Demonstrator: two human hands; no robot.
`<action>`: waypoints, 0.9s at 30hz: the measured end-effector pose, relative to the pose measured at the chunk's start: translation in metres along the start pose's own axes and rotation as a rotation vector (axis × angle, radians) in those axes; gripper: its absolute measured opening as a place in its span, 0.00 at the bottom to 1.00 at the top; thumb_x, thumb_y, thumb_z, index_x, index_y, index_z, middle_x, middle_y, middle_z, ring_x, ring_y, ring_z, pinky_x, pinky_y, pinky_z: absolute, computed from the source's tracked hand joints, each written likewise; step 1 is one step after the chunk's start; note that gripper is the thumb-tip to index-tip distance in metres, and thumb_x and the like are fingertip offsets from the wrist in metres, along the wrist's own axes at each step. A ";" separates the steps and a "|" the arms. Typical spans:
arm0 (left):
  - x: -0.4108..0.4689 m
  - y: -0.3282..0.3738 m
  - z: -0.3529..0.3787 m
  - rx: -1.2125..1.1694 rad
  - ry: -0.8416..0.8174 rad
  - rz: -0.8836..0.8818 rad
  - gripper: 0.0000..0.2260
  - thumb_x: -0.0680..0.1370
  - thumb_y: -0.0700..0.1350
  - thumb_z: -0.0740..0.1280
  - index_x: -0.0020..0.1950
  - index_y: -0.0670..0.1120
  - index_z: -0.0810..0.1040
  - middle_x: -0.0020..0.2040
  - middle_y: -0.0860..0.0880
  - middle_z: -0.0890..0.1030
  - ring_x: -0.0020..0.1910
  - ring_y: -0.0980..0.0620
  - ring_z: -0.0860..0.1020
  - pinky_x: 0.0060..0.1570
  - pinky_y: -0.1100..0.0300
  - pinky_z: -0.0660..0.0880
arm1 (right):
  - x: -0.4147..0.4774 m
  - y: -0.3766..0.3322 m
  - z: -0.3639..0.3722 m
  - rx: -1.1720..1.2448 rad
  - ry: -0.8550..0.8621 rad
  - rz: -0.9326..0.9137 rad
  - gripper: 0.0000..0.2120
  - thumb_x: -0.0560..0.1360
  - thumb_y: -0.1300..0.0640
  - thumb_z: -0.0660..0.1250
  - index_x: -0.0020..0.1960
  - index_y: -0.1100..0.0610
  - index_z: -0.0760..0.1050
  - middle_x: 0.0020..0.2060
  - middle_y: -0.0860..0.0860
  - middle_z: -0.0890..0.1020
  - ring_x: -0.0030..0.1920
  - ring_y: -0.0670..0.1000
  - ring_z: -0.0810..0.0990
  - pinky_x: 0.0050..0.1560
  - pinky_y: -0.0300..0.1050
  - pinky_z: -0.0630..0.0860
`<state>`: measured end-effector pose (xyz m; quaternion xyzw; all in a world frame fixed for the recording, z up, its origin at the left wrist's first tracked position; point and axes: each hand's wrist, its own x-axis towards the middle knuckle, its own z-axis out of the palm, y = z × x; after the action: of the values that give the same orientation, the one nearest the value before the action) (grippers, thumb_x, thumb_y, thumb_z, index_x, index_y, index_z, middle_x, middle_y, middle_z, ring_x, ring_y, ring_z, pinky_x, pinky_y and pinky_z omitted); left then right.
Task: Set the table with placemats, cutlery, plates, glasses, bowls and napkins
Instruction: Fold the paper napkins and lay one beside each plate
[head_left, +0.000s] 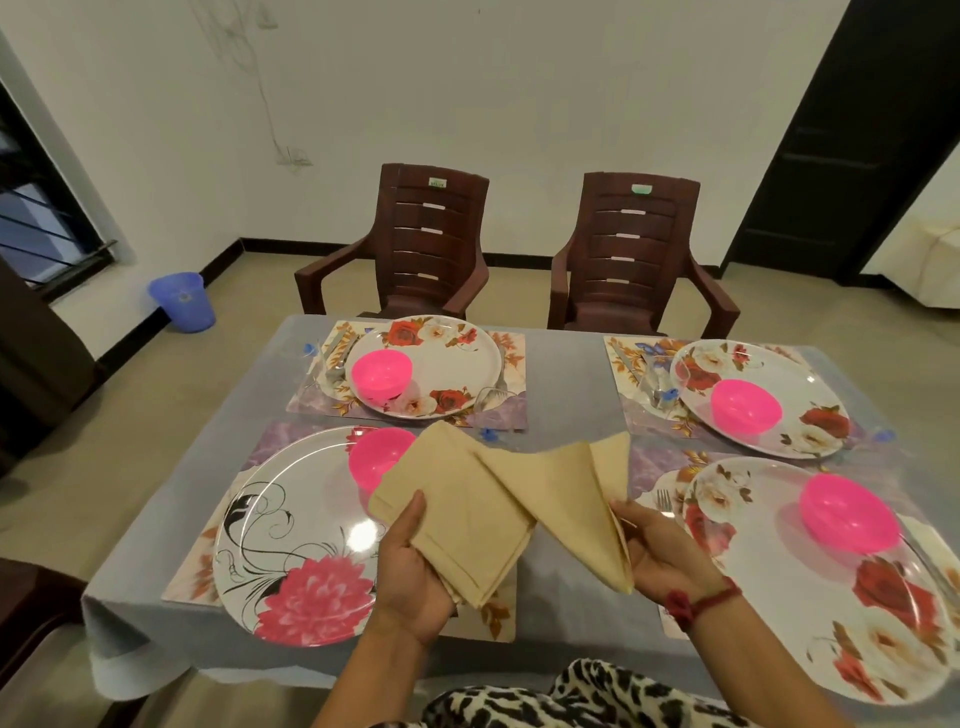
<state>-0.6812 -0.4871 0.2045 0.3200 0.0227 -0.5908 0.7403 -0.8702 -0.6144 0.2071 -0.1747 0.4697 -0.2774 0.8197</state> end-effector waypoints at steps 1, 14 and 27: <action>0.001 0.000 -0.002 0.011 0.008 0.005 0.19 0.80 0.50 0.57 0.69 0.44 0.70 0.51 0.41 0.84 0.45 0.41 0.84 0.38 0.46 0.81 | 0.000 0.000 -0.003 -0.008 0.017 0.015 0.07 0.77 0.63 0.62 0.53 0.64 0.73 0.39 0.59 0.82 0.32 0.56 0.84 0.28 0.50 0.81; 0.011 -0.014 -0.001 -0.045 0.012 -0.159 0.23 0.77 0.53 0.59 0.67 0.40 0.72 0.56 0.36 0.81 0.48 0.39 0.82 0.47 0.46 0.78 | -0.007 0.015 0.071 -0.100 -0.323 -0.011 0.12 0.76 0.63 0.63 0.59 0.64 0.73 0.46 0.60 0.82 0.41 0.54 0.84 0.41 0.49 0.82; 0.012 -0.007 0.001 -0.069 -0.050 -0.059 0.25 0.70 0.47 0.71 0.66 0.41 0.73 0.58 0.37 0.80 0.53 0.39 0.81 0.48 0.43 0.80 | 0.011 0.048 0.083 -1.180 0.094 -0.733 0.37 0.69 0.52 0.73 0.70 0.42 0.53 0.64 0.48 0.65 0.61 0.52 0.72 0.60 0.54 0.75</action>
<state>-0.6847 -0.4985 0.1976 0.2787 0.0339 -0.6192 0.7333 -0.7799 -0.5820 0.2146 -0.7261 0.4877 -0.2416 0.4202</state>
